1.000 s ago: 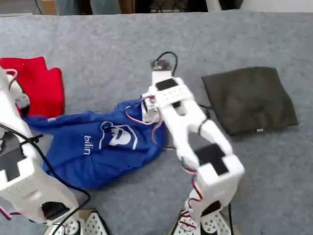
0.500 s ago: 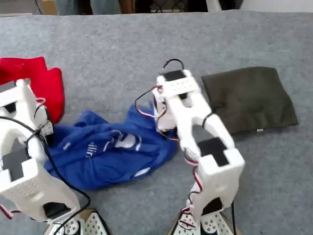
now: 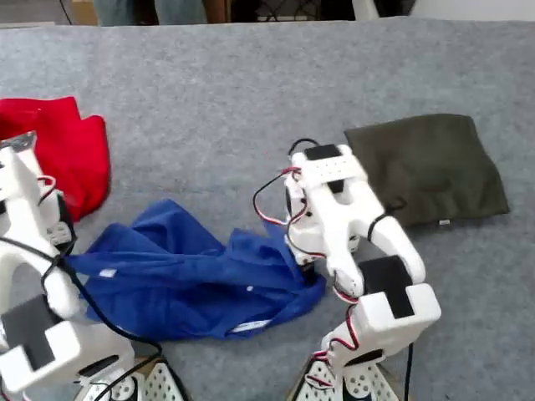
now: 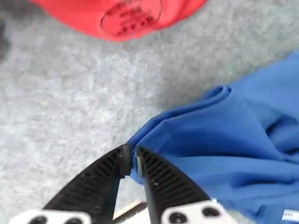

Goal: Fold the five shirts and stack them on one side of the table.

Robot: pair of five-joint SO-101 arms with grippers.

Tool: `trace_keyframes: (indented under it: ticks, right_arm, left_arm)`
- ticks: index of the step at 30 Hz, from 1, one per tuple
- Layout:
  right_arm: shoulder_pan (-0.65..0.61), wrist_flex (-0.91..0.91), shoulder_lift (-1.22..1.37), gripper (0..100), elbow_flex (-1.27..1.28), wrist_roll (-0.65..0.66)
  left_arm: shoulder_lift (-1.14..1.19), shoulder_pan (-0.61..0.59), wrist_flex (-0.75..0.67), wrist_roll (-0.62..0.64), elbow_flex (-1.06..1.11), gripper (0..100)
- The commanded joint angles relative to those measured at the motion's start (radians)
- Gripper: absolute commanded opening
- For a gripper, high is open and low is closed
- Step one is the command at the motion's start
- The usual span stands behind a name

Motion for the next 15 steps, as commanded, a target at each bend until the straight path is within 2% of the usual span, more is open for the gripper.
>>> trace_keyframes:
  ticks: [1,6,9,12,15]
  right_arm:
    - [0.043,0.087,-0.042,31.7,-0.073,0.077]
    - [0.097,0.087,-0.094,15.4,-0.180,0.114]
    - [0.094,0.087,-0.099,6.8,-0.269,0.109]
    - [0.071,0.080,-0.097,4.3,-0.371,0.072]
    - [-0.015,0.081,-0.097,4.0,-0.452,0.009]
  left_arm:
    - [-0.071,-0.056,0.043,-0.097,-0.068,3]
    - [-0.110,-0.114,0.061,-0.227,-0.059,3]
    - [-0.121,-0.133,0.058,-0.256,-0.059,3]
    - [-0.115,-0.127,0.057,-0.255,-0.059,3]
    - [-0.112,-0.107,0.058,-0.250,-0.059,3]
